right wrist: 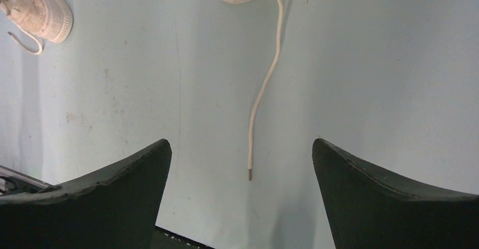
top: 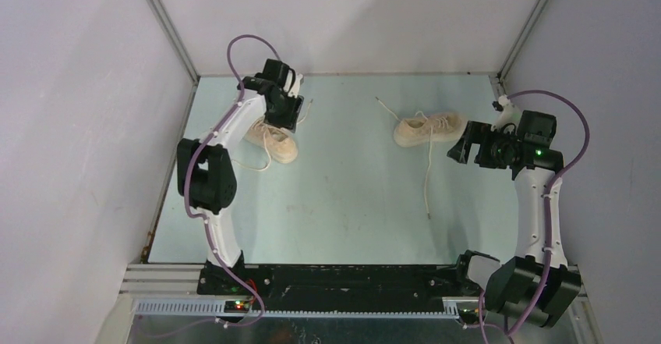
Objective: Tie the shoes
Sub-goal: Move the shoe to the center of the board.
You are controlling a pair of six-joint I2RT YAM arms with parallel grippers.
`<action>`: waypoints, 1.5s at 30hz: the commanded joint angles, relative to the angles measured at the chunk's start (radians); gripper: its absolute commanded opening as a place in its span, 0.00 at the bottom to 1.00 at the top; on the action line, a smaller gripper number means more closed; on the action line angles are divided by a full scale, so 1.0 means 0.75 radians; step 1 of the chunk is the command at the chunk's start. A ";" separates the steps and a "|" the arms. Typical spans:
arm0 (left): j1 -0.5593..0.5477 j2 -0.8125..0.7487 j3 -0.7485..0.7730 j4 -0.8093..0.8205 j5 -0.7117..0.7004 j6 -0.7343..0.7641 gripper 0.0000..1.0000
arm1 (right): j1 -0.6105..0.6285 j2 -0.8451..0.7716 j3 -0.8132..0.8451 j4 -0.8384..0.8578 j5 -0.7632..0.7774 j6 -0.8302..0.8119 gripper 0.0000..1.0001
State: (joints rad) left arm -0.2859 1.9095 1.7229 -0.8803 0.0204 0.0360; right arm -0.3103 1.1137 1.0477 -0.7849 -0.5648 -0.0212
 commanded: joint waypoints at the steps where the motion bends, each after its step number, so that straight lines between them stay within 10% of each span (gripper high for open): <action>1: -0.012 0.040 0.024 -0.046 -0.022 0.039 0.54 | -0.007 0.023 0.016 0.044 -0.043 0.043 0.97; 12: -0.034 0.094 -0.025 -0.083 0.015 0.110 0.32 | -0.006 0.014 0.016 0.052 -0.047 0.054 0.96; 24: -0.079 0.118 -0.036 -0.029 -0.177 0.181 0.44 | -0.007 -0.006 0.016 0.045 -0.055 0.058 0.96; 33: -0.109 0.131 -0.049 -0.136 0.004 0.274 0.04 | -0.008 -0.022 0.016 0.048 -0.045 0.056 0.96; 45: -0.559 -0.197 -0.381 -0.199 0.162 0.386 0.00 | -0.008 -0.017 0.051 0.051 -0.025 0.033 0.96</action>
State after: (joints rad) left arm -0.5888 1.8629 1.4841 -0.9733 0.0410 0.3099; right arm -0.3119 1.1149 1.0477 -0.7750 -0.5869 0.0143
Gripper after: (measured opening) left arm 0.022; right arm 0.967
